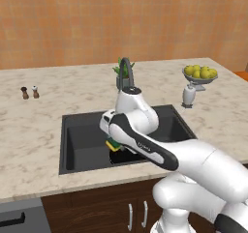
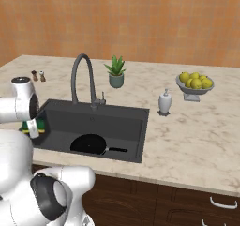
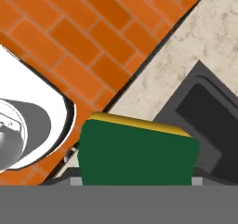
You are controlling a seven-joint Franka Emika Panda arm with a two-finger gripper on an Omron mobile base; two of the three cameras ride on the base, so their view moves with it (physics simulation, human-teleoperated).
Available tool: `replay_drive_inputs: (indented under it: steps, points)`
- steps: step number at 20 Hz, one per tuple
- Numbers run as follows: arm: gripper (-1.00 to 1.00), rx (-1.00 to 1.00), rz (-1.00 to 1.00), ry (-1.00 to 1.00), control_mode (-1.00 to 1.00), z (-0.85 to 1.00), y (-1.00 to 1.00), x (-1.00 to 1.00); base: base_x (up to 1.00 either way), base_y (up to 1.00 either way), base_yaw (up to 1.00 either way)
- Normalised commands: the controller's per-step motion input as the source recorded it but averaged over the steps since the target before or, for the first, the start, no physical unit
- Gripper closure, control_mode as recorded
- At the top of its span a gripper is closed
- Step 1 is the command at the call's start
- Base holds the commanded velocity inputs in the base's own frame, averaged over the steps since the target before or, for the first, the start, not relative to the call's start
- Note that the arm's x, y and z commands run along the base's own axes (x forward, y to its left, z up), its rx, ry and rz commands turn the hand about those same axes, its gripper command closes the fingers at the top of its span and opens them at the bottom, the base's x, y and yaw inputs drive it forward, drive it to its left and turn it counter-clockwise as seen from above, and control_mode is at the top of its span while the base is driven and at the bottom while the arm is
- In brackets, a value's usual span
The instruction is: Pick the pan and sponge and place them into the sink. Then turn on the water.
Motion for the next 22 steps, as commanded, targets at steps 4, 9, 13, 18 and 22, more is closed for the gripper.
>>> replay_drive_inputs:
  steps: [4, 9, 13, 18, 22]
  points:
    - [1.00, 0.01, -0.13, 0.00, -1.00, 0.70, -0.90, -0.42, 0.00, 0.00, 0.00]
    - [1.00, 0.00, -0.09, -0.03, -1.00, 0.53, -0.93, -0.20, 0.00, 0.00, 0.00]
    - [1.00, 0.05, -0.05, -0.04, -1.00, 0.28, -0.93, 0.00, 0.00, 0.00, 0.00]
    - [1.00, 0.09, -0.07, -0.03, -1.00, 0.15, -0.87, 0.00, 0.00, 0.00, 0.00]
    - [1.00, 0.07, -0.07, 0.00, -1.00, 0.04, -0.57, 0.20, 0.00, 0.00, 0.00]
